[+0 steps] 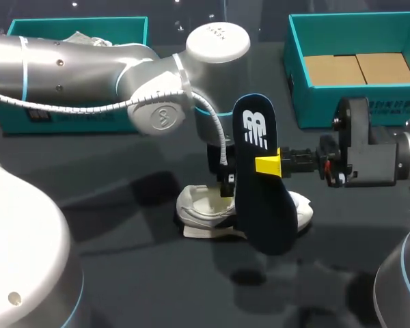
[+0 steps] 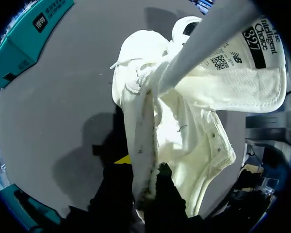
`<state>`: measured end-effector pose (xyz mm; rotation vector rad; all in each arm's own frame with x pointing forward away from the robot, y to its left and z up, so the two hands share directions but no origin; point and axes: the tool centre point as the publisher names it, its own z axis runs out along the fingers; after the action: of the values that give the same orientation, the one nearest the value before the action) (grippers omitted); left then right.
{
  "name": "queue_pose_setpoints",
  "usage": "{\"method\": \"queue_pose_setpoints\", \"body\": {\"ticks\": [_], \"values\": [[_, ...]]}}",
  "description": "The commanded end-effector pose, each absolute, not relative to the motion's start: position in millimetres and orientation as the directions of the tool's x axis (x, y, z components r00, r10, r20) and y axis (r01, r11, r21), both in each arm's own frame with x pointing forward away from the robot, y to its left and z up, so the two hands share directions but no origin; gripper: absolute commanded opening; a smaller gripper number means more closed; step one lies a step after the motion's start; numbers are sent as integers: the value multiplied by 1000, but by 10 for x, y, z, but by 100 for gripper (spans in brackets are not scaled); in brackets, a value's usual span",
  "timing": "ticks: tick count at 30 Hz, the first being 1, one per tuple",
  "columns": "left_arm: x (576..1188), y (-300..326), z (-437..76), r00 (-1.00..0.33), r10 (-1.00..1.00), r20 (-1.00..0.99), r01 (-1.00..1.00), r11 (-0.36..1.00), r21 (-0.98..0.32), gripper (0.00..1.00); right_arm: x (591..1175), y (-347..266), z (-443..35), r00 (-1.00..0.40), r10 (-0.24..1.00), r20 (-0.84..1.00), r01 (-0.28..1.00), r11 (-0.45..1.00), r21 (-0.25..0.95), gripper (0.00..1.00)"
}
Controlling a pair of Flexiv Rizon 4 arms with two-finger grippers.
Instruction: Take the shoe out of the shoebox, open the shoe tongue, remove and reinsert the insole, then place the shoe into the shoebox
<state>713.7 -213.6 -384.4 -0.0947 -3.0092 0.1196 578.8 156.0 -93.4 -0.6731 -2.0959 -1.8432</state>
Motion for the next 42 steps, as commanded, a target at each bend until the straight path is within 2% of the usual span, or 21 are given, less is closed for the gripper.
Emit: {"method": "queue_pose_setpoints", "body": {"ticks": [1,7,8,20,24,27,28,38,42], "values": [[7191,-2076,-3729,-976,127,175,110,989,-101,0,5763,1559,-941,-855,168,490,507,80,858,0],[7202,-1981,-3543,-885,378,273,342,924,-171,0,5763,1559,-941,-855,168,490,507,80,858,0],[7204,-1960,-3513,-895,364,257,319,926,-200,0,5763,1559,-941,-855,168,490,507,80,858,0],[7204,-1960,-3513,-895,364,257,319,926,-200,0,5763,1559,-941,-855,168,490,507,80,858,0],[7237,-1959,-3425,-774,582,248,551,813,-189,0,5763,1559,-941,-855,168,490,507,80,858,0],[7248,-1953,-3377,-613,744,266,733,661,-161,0,5763,1559,-941,-855,168,490,507,80,858,0],[7247,-1944,-3354,-573,779,255,784,611,-107,0,5763,1559,-941,-855,168,490,507,80,858,0],[7241,-1944,-3325,-555,800,225,808,583,-79,0,5763,1559,-941,-855,168,490,507,80,858,0],[7275,-1973,-3363,-365,917,164,917,384,-109,0,5763,1559,-941,-855,168,490,507,80,858,0]]}}
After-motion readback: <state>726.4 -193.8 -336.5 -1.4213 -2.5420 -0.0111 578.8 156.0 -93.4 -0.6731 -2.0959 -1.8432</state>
